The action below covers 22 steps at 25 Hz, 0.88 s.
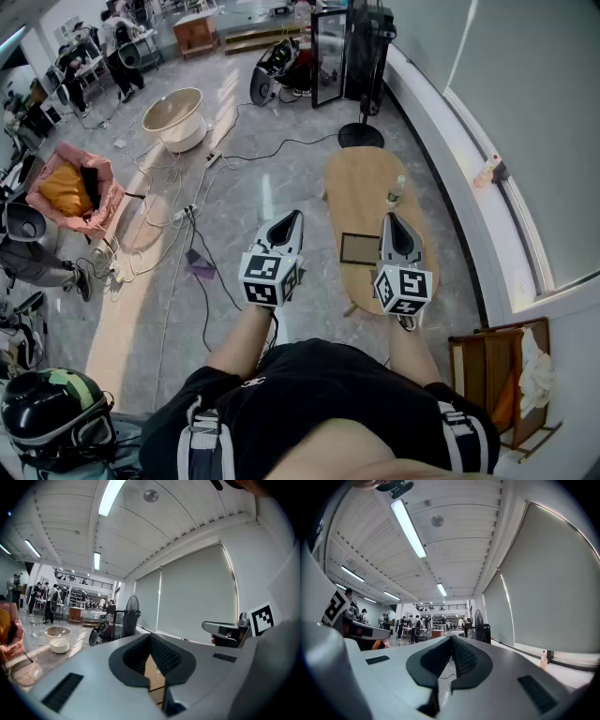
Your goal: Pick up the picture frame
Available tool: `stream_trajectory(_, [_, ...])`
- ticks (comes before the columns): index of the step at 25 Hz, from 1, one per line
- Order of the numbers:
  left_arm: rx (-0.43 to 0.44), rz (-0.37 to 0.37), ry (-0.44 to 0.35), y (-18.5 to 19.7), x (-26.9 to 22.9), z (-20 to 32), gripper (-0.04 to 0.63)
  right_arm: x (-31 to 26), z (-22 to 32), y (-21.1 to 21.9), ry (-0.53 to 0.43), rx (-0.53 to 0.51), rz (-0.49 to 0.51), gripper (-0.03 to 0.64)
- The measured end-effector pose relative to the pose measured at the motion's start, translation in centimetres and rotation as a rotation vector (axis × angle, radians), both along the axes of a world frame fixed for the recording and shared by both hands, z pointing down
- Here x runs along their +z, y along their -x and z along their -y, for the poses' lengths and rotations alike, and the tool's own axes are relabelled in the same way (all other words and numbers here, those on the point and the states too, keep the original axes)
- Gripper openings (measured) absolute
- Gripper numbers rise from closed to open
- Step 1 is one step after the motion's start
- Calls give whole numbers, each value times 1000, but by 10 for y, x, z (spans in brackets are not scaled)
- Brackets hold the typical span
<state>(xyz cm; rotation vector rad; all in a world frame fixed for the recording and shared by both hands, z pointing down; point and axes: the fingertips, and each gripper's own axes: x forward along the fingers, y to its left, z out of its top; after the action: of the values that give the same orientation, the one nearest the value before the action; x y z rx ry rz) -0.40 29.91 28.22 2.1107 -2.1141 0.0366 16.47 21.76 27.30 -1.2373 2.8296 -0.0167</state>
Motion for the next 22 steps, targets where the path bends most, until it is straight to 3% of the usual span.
stream_trajectory(5, [24,-47,14,5,11,6,21,5,-1,2,9,16,-5,15])
stream_trajectory(22, [136,-34,-5,32,15,-11,21,13,-31,23,7,141,-6,17])
